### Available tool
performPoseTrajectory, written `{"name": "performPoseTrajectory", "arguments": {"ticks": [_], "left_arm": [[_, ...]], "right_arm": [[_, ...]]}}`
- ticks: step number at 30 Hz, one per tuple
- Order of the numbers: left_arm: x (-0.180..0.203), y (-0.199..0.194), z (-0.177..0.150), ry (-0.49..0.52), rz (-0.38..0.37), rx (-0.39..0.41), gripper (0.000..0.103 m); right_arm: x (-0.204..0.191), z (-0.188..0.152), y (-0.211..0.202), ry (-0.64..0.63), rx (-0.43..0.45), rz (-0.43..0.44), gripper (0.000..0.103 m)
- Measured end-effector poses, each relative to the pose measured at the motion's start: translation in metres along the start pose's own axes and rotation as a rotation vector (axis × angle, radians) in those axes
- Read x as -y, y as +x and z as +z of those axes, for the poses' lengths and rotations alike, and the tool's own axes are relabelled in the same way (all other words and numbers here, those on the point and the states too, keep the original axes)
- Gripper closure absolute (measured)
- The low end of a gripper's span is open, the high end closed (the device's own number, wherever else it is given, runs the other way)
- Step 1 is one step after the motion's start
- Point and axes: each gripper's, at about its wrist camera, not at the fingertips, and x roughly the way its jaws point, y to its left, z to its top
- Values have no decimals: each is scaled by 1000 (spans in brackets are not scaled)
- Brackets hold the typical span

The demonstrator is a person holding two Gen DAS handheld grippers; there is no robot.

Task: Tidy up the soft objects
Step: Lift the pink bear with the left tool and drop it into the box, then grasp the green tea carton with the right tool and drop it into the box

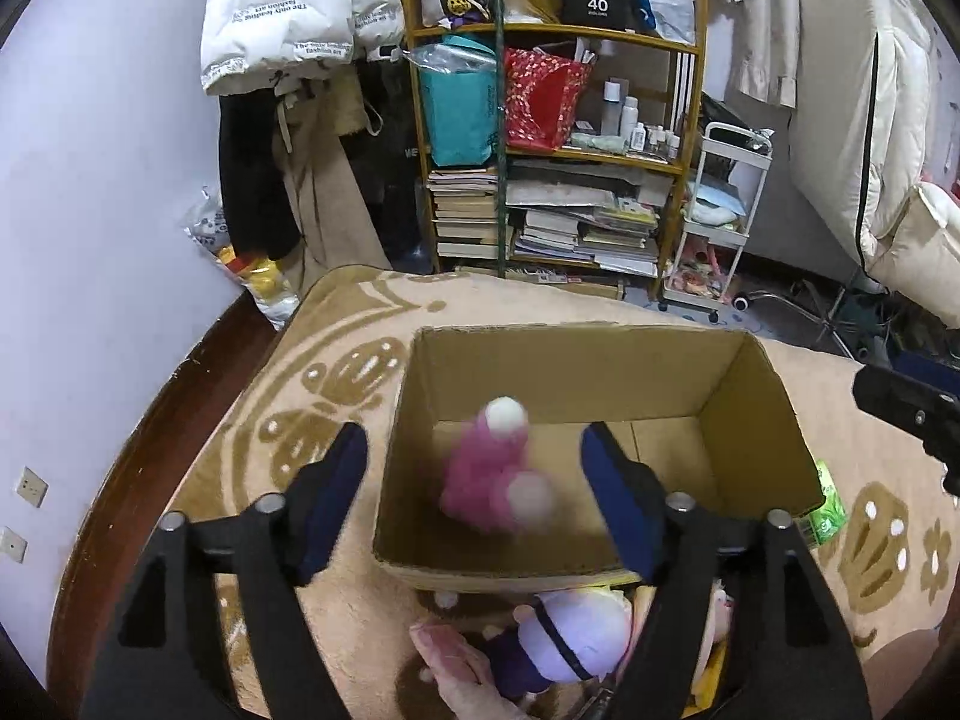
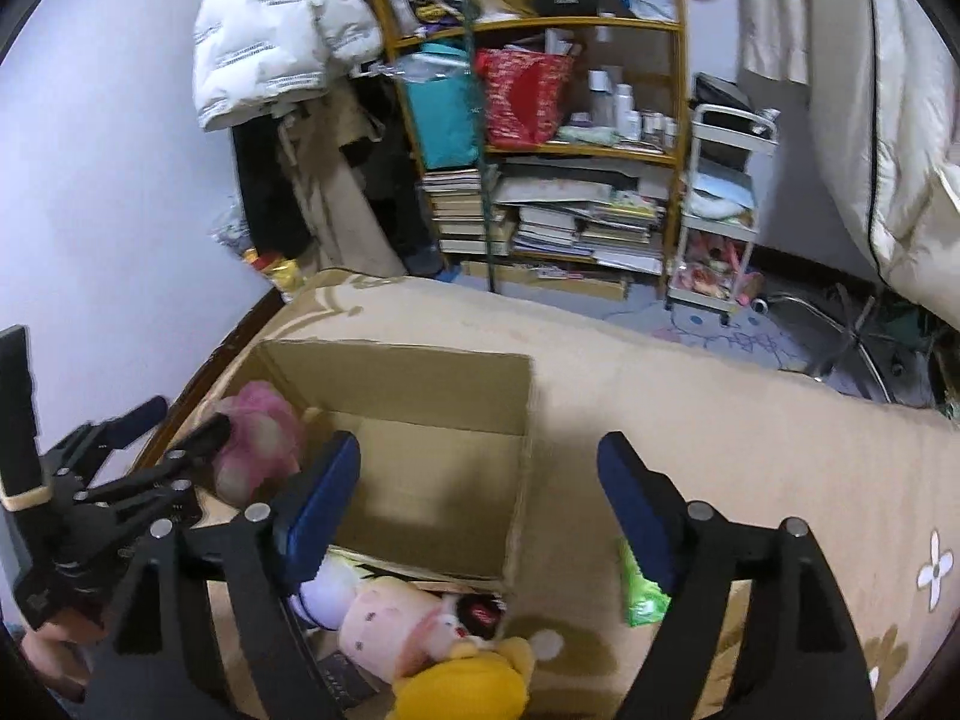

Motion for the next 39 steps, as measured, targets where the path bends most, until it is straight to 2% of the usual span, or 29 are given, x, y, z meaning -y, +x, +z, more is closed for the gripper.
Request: {"name": "performPoseTrajectory", "arguments": {"ticks": [2,3,7,11,14,16,23,28,29,30,31,32,35,39], "left_arm": [[-2,-3,-2,2,10,6,19],[-3,-4,-2,5,13,8,18],[-11,-12,-9,-11,24,14,6],[-19,-22,-20,-40,33,27,4],[-21,-30,-28,-31,67,32,4],[-22,-35,-32,-40,65,33,4],[-21,-50,-45,-36,54,38,4],[-23,-53,-52,-37,55,22,4],[-23,-53,-53,-38,55,20,4],[-24,-53,-54,-44,53,17,4],[-25,-54,-55,-47,52,17,4],[-25,-55,-55,-50,52,18,4],[-24,-56,-55,-48,57,20,4],[-25,-58,-57,-43,55,26,4]], "right_arm": [[12,-2,1,14,-8,-27,13],[19,-3,2,26,-15,-47,13],[48,-8,9,98,-55,-107,13],[76,-15,19,150,-98,-148,13],[90,-21,34,162,-159,-168,13],[99,-27,49,163,-218,-168,13],[114,-47,90,150,-370,-199,13],[124,-64,119,148,-482,-189,13],[126,-68,124,155,-510,-189,18],[127,-70,127,155,-520,-181,25],[127,-69,128,152,-525,-170,38],[126,-70,130,143,-530,-158,44],[118,-69,131,95,-517,-140,45],[104,-56,108,82,-409,-138,45]]}}
